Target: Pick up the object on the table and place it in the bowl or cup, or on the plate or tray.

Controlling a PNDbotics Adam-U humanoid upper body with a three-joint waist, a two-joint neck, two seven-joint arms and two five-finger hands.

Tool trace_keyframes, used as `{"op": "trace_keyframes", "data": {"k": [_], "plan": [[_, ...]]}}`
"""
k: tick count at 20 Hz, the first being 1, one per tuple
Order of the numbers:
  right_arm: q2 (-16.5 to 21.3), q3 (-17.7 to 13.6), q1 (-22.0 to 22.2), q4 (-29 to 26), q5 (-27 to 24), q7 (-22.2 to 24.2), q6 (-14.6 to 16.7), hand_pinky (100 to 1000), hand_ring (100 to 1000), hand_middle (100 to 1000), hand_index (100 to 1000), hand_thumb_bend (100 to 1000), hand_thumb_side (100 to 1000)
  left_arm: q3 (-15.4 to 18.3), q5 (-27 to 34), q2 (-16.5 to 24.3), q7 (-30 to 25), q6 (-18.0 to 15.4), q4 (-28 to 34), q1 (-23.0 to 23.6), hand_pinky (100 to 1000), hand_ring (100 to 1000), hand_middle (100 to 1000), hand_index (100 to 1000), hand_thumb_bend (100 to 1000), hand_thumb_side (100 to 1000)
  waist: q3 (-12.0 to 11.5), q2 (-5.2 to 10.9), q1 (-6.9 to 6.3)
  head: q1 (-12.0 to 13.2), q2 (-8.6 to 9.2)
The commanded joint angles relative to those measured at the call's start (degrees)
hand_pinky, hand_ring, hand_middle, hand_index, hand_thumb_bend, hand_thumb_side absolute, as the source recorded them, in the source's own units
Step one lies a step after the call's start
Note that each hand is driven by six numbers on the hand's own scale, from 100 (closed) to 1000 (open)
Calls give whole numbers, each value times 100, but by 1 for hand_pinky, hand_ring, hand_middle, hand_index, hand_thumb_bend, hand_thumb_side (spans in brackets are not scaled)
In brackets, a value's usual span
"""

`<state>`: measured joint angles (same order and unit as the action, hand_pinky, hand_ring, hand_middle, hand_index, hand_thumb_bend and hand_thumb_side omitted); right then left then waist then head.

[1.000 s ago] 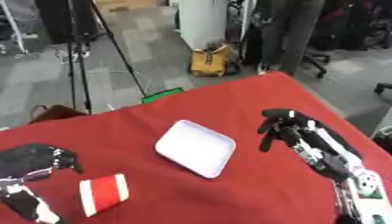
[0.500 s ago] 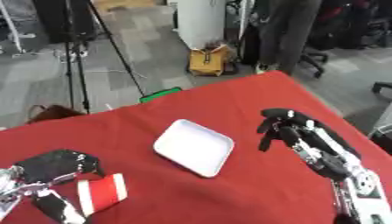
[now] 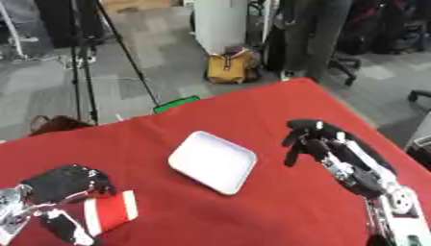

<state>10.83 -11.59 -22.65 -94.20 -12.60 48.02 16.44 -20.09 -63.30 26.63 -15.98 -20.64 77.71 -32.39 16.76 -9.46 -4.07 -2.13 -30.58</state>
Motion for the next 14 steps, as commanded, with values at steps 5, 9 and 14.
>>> {"op": "trace_keyframes", "data": {"k": [5, 9, 14], "plan": [[49, 0, -58, -66, -6, 239, 229, 530, 502, 634, 868, 100, 590, 89, 41, -67, 941, 301, -293, -126, 361, 412, 426, 624, 406, 281, 6, 86, 45, 2, 25], [48, -6, -63, -64, -6, 232, 234, 530, 501, 634, 868, 100, 589, 190, 751, -145, 1377, 527, -245, -110, 333, 377, 383, 577, 100, 317, 7, 81, 54, -10, 28], [50, -2, -67, -57, -4, 233, 238, 530, 502, 634, 868, 100, 588, 245, 1995, 59, 658, 709, 455, -243, 357, 381, 385, 586, 100, 395, 23, 92, 48, -17, 16]]}}
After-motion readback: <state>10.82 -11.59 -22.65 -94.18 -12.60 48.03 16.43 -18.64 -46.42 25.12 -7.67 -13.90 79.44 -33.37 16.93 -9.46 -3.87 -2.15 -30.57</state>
